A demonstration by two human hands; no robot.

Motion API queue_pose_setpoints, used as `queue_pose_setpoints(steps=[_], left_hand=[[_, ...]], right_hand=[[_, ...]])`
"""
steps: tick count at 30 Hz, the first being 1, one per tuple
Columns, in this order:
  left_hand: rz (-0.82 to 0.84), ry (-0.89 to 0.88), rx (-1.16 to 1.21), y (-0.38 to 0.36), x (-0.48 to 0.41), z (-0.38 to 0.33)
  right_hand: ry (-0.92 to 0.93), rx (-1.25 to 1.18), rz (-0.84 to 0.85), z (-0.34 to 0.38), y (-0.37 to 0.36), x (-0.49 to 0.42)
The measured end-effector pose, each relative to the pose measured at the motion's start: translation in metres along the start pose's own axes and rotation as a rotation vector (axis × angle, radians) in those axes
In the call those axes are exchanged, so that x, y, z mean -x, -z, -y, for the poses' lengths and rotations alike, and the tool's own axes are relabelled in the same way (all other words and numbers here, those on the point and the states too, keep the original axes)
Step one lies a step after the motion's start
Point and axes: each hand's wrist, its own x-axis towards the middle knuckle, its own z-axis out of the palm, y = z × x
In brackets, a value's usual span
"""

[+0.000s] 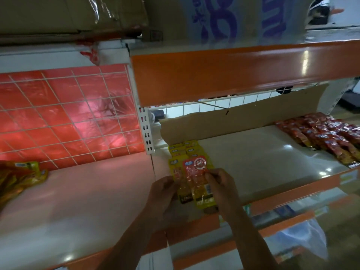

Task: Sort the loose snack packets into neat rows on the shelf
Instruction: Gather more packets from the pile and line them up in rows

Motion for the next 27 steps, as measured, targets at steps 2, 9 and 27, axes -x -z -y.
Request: queue_pose_setpoints(steps=[2, 9, 27], left_hand=[[-0.06, -0.052, -0.185, -0.001, -0.006, 0.004], [-0.092, -0.05, -0.594, -0.013, -0.001, 0.001], [-0.139, -0.014, -0.824, -0.043, 0.014, -0.007]], right_hand=[[0.022, -0.027, -0.059, 0.001, 0.018, -0.012], [0.035, -0.147, -0.079, -0.008, 0.054, -0.034], [0.018, -0.111, -0.074, -0.041, 0.094, -0.052]])
